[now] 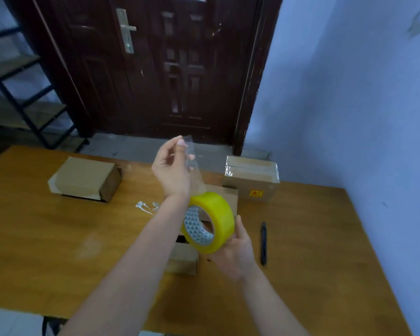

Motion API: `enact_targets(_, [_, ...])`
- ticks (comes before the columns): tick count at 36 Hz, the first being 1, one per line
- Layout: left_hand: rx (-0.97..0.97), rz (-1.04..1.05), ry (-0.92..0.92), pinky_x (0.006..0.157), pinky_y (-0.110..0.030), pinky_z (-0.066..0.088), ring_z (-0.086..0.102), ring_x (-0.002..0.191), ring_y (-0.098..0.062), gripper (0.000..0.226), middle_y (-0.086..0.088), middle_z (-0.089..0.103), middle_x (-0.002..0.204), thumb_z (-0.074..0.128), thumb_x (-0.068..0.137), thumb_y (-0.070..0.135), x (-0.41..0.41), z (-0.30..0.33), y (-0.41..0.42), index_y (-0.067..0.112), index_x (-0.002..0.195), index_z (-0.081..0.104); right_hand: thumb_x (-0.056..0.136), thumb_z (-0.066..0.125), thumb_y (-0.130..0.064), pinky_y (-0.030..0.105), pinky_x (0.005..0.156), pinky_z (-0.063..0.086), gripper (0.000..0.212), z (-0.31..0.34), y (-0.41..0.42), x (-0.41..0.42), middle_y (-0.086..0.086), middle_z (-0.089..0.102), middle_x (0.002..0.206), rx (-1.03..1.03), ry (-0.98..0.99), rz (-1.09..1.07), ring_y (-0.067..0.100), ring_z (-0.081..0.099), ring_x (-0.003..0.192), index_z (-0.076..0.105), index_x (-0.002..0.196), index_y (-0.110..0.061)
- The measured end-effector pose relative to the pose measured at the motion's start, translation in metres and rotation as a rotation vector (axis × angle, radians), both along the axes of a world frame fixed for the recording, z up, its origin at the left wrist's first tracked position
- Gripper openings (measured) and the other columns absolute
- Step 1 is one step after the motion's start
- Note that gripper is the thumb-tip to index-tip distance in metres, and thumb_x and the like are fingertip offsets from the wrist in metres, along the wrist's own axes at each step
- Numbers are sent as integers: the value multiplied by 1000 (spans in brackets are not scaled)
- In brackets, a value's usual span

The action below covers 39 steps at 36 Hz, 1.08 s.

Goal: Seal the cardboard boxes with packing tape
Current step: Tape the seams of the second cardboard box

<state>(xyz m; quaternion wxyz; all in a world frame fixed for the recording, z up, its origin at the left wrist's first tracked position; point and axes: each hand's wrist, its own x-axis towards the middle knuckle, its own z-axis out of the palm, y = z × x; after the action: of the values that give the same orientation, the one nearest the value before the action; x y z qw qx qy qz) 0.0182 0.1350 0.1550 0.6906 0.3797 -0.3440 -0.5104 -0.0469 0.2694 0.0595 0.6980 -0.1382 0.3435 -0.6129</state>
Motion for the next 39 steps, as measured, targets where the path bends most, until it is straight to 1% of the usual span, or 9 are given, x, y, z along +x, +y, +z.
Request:
enact_targets(5, [142,84,68,36,-18,38,58,50,-4,13,10,62,58,61,92,9,20,-11,-16,19,85,64,70,68,-66,36,85,48,88,13,5,-16,14,57,126,-100,338,98,24,59,107,51,124,2])
enact_targets(9, [250,86,45,41,-21,43,62,59,-6,9,4,64,71,62,92,13,29,-19,-19,20,89,66,57,80,-61,37,94,47,87,30,8,-20,12,61,121,-104,704,166,26,59,111,54,127,-17])
enact_targets(14, [317,5,21,43,-22,46,59,51,-9,6,3,62,61,62,91,10,38,-25,-26,14,89,66,56,81,-45,43,88,52,65,50,4,-29,5,66,109,-141,1000,157,22,64,101,58,113,-24])
enact_targets(19, [530,-158,90,62,-27,54,67,64,-11,5,1,69,67,66,88,8,53,-30,-29,13,86,67,55,83,-54,32,73,55,70,84,-4,-46,3,70,98,-247,941,103,22,67,91,63,109,-16])
enact_targets(21, [605,-236,137,68,-28,54,68,67,-12,5,0,71,71,67,86,10,58,-31,-29,11,92,67,60,81,-56,36,75,55,73,95,-7,-54,12,68,103,-309,841,155,28,66,93,64,114,-11])
enact_targets(26, [669,-384,217,49,-22,53,70,63,-11,4,3,72,70,66,88,14,60,-31,-31,15,91,63,73,77,-39,31,77,53,52,121,-16,-54,8,67,105,-398,786,336,24,63,93,65,117,-15])
enact_targets(29, [621,-375,170,57,-28,53,68,61,-11,3,3,69,67,67,87,17,68,-31,-34,18,89,65,78,67,-32,21,71,51,44,133,-24,-48,2,65,99,-400,930,369,15,62,86,60,116,-11])
enact_targets(33, [596,-385,274,51,-24,53,63,52,-9,3,1,65,61,63,90,15,87,-39,-36,12,89,63,77,66,-54,22,70,52,56,131,-34,-42,4,65,97,-371,979,254,18,63,85,59,114,-13])
enact_targets(39, [608,-420,389,58,-26,58,69,61,-11,5,-2,70,66,60,89,7,112,-52,-27,12,89,58,78,58,-40,25,69,53,38,109,-37,-34,0,69,90,-301,938,136,17,66,81,64,108,-18])
